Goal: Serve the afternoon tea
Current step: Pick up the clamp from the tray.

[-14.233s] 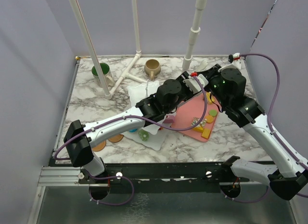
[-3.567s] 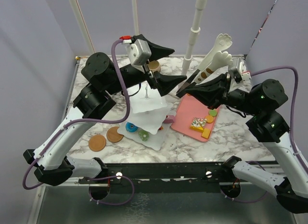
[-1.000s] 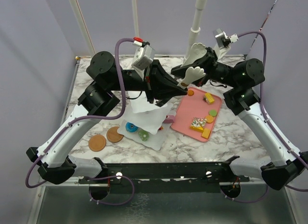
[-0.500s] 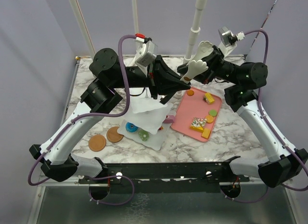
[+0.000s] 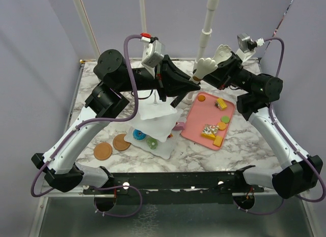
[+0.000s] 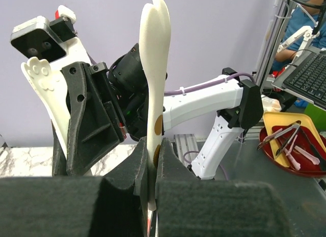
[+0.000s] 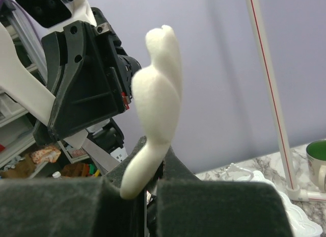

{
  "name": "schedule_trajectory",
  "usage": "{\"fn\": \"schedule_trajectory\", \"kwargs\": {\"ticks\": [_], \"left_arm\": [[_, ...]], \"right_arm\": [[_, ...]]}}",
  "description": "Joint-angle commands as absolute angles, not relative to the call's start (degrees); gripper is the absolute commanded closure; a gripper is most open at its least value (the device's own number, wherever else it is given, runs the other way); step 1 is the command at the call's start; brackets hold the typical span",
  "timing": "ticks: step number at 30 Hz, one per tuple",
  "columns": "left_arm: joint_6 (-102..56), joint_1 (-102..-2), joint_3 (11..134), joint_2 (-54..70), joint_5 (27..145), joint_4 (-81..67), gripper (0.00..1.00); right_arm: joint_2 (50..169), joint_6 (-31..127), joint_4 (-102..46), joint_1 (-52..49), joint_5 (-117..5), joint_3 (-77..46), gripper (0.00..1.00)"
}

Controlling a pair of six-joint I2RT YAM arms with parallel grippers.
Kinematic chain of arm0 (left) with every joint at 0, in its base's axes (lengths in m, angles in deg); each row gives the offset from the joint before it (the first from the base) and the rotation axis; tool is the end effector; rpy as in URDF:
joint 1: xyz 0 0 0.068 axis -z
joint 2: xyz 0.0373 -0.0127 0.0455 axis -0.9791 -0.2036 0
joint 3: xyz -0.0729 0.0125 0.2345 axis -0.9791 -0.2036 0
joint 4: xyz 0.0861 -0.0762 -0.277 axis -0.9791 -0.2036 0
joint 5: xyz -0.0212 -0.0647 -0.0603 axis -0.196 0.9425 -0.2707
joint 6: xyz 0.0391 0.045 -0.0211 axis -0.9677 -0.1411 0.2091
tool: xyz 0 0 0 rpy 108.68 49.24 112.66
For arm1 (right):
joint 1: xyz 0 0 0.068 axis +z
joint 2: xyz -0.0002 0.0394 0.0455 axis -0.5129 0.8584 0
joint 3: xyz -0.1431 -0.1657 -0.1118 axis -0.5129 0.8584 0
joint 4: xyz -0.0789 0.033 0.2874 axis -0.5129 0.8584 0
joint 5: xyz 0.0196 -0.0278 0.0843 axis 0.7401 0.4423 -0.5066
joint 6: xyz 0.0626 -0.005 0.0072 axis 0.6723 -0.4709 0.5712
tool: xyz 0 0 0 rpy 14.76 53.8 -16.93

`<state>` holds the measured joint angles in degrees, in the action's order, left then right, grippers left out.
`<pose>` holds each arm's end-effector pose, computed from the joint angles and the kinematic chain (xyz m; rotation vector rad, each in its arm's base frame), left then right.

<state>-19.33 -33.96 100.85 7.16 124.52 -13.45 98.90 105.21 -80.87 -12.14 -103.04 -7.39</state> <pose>0.1894 -0.2345 0.5532 1.0656 1.0123 -1.3608 0.2691 0.1329 0.4564 -0.6628 1.0856 1.6072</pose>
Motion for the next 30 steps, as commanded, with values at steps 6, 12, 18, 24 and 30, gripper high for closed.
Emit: {"fn": "schedule_trajectory", "kwargs": {"ticks": [6,12,18,24,30], "left_arm": [[-20.44,-39.57,101.89,11.88,110.75,-0.98,1.0],[-19.68,-39.52,99.2,10.38,111.48,-0.49,1.0],[-24.2,-39.52,100.33,8.63,117.77,-5.54,0.22],[-38.4,-39.51,101.27,9.3,119.03,-16.36,0.01],[-74.58,-39.51,102.24,10.66,116.04,-29.82,0.01]], "right_arm": [[98.77,112.44,-95.11,-13.68,-108.75,-9.13,0.99],[97.9,105.96,-84.93,-13.56,-108.81,-11.61,0.99],[98.1,78.01,-37.65,-13.61,-107.1,-24.97,0.99],[99.69,56.59,-3.71,-13.56,-98.67,-34.12,0.99],[104.99,51.52,11.89,-13.42,-88.94,-38.41,0.99]]}}
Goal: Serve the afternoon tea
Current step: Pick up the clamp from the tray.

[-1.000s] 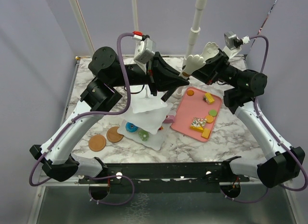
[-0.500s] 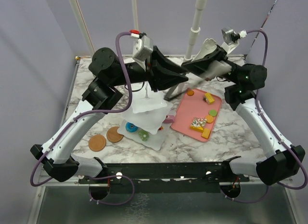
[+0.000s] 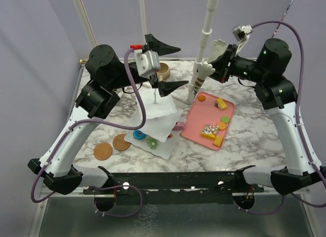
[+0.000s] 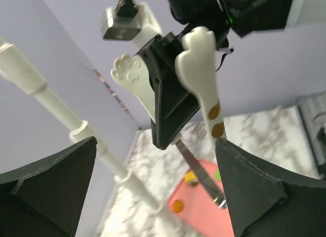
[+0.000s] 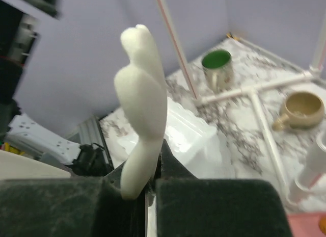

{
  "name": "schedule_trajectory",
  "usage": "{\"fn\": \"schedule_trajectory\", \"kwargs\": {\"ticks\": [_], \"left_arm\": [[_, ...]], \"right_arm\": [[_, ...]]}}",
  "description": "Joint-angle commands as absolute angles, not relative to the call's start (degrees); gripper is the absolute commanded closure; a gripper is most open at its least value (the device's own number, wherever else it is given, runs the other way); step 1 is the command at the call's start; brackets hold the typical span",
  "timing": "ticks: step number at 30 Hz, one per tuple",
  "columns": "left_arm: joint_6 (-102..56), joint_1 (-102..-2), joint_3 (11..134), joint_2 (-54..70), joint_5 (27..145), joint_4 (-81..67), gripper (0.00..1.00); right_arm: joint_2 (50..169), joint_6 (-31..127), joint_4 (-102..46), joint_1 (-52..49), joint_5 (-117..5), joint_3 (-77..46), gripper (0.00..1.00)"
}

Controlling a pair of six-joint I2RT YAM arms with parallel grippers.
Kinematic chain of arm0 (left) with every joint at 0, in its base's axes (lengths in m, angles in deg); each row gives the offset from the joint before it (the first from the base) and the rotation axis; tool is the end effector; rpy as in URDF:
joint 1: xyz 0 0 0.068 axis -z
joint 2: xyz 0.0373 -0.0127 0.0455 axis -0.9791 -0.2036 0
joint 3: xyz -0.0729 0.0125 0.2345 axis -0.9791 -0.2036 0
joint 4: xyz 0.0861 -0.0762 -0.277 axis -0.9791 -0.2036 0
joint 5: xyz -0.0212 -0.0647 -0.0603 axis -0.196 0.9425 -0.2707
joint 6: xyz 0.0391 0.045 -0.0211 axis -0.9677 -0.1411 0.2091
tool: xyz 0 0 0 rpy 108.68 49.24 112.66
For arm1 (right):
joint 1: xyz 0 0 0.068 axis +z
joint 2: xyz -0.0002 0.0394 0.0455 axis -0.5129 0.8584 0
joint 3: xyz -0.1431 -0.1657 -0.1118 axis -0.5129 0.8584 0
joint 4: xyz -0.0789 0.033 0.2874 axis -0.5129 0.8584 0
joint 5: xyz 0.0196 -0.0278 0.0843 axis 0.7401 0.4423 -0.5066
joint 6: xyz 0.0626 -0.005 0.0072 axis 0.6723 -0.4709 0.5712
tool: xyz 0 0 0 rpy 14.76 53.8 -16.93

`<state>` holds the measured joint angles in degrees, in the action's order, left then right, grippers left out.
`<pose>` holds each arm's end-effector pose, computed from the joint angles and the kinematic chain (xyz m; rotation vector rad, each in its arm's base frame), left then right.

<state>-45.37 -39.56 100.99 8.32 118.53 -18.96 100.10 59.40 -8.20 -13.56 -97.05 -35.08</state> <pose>0.2115 -0.2104 0.5508 1.1020 0.8878 -0.8680 0.2675 0.1214 0.5102 -0.6964 1.4983 1.1176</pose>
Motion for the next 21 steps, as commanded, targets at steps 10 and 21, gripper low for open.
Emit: {"fn": "schedule_trajectory", "kwargs": {"ticks": [10,21], "left_arm": [[-123.42,-36.67,87.55,18.06,113.75,-36.91,0.01],[-148.25,-17.72,94.57,8.91,95.11,-58.18,0.02]], "right_arm": [[111.36,49.39,25.07,-10.16,-74.38,-47.5,0.99],[110.5,47.8,35.48,0.34,-53.9,-50.01,0.99]]}}
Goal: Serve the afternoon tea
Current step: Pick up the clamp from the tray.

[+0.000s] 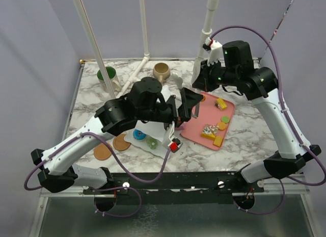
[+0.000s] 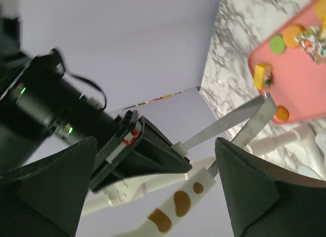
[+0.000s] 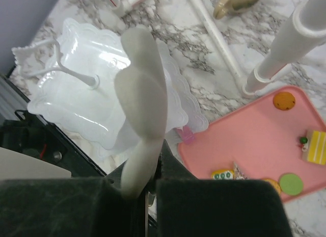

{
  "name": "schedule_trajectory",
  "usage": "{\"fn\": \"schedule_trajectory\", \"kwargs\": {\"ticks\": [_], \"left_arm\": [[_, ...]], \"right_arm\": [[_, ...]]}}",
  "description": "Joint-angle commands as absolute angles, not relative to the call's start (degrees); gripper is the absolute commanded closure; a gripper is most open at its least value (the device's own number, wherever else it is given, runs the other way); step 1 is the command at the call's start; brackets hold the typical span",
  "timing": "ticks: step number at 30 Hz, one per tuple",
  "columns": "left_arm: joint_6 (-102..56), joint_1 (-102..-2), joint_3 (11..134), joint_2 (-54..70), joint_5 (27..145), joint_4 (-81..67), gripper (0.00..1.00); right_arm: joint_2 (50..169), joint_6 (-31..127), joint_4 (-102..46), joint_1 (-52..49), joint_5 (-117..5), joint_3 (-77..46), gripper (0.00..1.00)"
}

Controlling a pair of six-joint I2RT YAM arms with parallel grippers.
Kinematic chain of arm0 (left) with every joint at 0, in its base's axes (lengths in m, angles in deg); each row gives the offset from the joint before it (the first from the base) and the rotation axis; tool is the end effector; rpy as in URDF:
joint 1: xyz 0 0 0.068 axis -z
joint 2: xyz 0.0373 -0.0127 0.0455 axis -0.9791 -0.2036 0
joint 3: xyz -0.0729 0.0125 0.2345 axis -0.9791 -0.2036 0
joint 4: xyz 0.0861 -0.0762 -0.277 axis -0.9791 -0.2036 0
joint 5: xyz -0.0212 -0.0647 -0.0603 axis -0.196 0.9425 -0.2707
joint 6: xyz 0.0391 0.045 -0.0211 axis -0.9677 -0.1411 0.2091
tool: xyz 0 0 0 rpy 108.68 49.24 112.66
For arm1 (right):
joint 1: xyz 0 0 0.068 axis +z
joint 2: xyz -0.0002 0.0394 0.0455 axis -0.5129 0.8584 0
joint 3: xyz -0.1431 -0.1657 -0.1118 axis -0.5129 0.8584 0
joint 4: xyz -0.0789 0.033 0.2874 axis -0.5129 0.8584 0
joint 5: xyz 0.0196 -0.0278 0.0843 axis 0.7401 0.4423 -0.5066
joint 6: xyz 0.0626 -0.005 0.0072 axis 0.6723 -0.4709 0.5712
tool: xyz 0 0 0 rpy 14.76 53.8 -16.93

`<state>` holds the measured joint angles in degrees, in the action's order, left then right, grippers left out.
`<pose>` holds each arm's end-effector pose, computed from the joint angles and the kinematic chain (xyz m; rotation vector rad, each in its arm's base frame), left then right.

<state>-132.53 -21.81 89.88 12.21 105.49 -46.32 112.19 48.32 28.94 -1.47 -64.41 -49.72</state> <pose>0.1503 -0.2680 0.4480 1.8531 0.0867 0.0379 0.2801 0.1729 0.4624 -0.5867 2.0960 0.6645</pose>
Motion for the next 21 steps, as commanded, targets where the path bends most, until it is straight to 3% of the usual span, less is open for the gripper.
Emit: {"fn": "schedule_trajectory", "kwargs": {"ticks": [1,10,21], "left_arm": [[-150.56,-16.56,95.19,8.13,91.77,-60.0,0.03],[-158.98,-7.7,99.99,4.75,65.98,-69.79,0.11],[-165.56,-7.5,93.72,5.26,56.58,-51.64,0.24]], "right_arm": [[109.86,47.91,35.85,0.46,-53.25,-49.46,0.99],[106.44,48.01,38.18,0.6,-50.56,-46.23,0.99],[104.94,48.26,37.97,0.62,-55.54,-44.37,0.99]]}}
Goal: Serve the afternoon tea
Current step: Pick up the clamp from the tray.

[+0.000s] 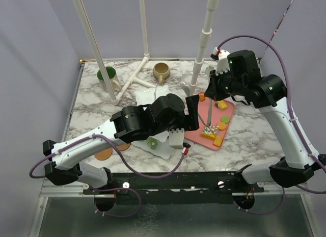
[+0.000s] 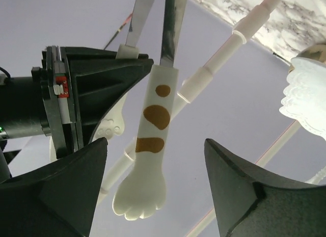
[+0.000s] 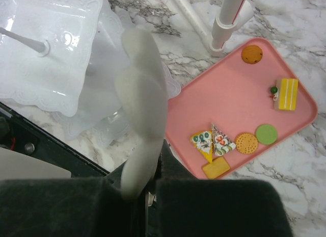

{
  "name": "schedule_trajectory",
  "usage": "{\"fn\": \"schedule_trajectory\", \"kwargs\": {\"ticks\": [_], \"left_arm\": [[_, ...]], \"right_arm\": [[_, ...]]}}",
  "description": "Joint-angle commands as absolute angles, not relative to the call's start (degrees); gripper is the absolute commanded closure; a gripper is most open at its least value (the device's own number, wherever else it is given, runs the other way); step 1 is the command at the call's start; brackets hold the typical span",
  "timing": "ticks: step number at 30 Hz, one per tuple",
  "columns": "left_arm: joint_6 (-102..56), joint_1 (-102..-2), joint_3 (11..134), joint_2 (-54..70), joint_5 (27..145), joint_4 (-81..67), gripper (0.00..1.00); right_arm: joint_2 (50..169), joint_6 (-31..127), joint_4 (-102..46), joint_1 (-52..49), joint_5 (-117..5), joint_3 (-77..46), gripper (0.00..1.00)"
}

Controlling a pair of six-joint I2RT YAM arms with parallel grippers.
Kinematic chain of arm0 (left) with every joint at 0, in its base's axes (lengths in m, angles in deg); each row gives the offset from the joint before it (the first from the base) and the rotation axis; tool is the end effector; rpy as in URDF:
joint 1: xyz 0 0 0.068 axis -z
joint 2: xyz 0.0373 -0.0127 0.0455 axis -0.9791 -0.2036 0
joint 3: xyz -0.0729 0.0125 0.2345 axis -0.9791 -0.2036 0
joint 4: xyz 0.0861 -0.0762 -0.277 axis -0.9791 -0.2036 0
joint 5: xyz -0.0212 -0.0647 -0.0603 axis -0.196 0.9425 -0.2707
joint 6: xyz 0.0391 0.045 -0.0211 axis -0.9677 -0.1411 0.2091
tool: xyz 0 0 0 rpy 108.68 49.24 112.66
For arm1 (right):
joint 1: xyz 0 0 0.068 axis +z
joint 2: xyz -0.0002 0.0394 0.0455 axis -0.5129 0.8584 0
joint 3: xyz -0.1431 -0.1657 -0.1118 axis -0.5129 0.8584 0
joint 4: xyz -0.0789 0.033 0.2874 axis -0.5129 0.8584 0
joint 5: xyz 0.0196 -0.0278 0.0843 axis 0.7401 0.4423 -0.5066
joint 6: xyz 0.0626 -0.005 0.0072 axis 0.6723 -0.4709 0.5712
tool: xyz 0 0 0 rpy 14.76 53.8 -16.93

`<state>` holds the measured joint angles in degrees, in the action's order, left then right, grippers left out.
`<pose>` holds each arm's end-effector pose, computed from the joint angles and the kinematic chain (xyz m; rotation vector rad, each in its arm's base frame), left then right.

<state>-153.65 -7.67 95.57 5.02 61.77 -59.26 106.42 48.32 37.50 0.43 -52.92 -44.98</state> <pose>0.1218 -0.3062 0.4205 2.2263 -0.0190 0.7733 0.2496 0.1560 0.4488 -0.5235 2.2334 0.4390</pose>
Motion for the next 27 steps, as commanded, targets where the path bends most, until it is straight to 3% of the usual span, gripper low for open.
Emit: {"fn": "schedule_trajectory", "kwargs": {"ticks": [1,3,8,12,20,22,24,25,27], "left_arm": [[-165.46,-7.49,93.21,5.29,57.07,-50.7,0.26],[-165.22,-7.43,91.67,5.73,58.14,-48.47,0.31],[-163.69,-7.6,89.24,6.32,59.23,-44.95,0.55],[-161.97,-7.66,88.59,6.99,60.83,-43.98,0.67],[-150.87,-7.68,88.38,7.59,63.0,-41.32,0.78],[-147.69,-7.68,87.58,7.92,64.0,-40.04,0.79],[-144.42,-7.68,86.85,8.12,65.0,-39.11,0.8],[-142.93,-7.68,86.43,8.29,65.31,-38.45,0.8],[-139.18,-7.68,85.95,8.39,66.4,-36.6,0.8]], "right_arm": [[104.91,48.27,37.75,0.61,-56.48,-44.35,0.99],[104.73,48.28,37.11,0.61,-58.12,-44.2,0.99],[103.88,48.07,36.13,0.6,-60.93,-43.28,0.97],[103.47,48.1,35.2,0.6,-61.44,-43.0,0.87],[100.83,48.72,31.12,0.61,-60.03,-45.24,0.54],[99.41,49.33,29.04,0.61,-57.91,-46.02,0.28],[97.02,50.05,25.18,0.6,-56.61,-45.93,0.1],[95.56,50.42,22.52,0.56,-55.91,-45.34,0.03],[91.37,50.74,15.35,0.6,-55.37,-41.31,0.0]]}}
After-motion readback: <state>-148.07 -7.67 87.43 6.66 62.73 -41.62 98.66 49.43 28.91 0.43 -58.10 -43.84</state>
